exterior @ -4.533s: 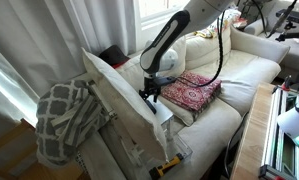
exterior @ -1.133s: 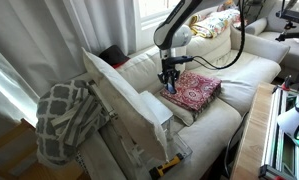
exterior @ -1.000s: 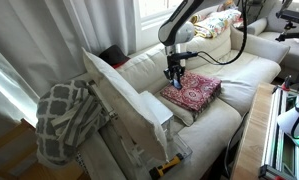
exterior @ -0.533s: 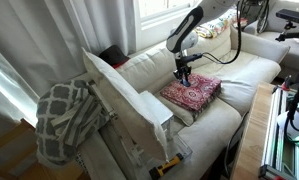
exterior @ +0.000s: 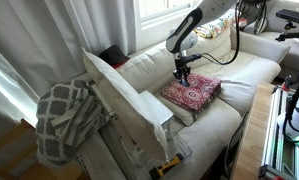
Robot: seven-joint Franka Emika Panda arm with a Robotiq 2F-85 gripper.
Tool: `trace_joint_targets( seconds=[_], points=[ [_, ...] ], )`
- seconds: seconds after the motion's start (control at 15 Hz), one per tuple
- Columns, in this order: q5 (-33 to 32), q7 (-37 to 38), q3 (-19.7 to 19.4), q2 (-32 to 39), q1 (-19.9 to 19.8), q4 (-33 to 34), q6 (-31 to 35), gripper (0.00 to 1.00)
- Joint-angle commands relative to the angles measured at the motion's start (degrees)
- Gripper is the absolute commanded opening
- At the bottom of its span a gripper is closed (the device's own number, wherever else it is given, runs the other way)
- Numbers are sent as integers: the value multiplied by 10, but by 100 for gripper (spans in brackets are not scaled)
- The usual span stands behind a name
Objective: Put the white pillow against the backrest of the white chair, remove the black remote from the chair and put it on the maroon blanket
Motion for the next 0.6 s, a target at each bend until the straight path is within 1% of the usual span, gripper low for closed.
trace_joint_targets(
  seconds=[0.0, 0.13, 0.2, 0.4, 0.53],
  points=[
    [-7, 4, 7, 1, -6, 3, -1, 42],
    [-7, 4, 7, 1, -6, 3, -1, 42],
    [-1, 6, 7, 17, -14, 24, -10, 17],
    [-11, -52, 16, 67, -40, 88, -33, 17],
    [-18, -85, 17, 99, -50, 119, -26, 17]
  ],
)
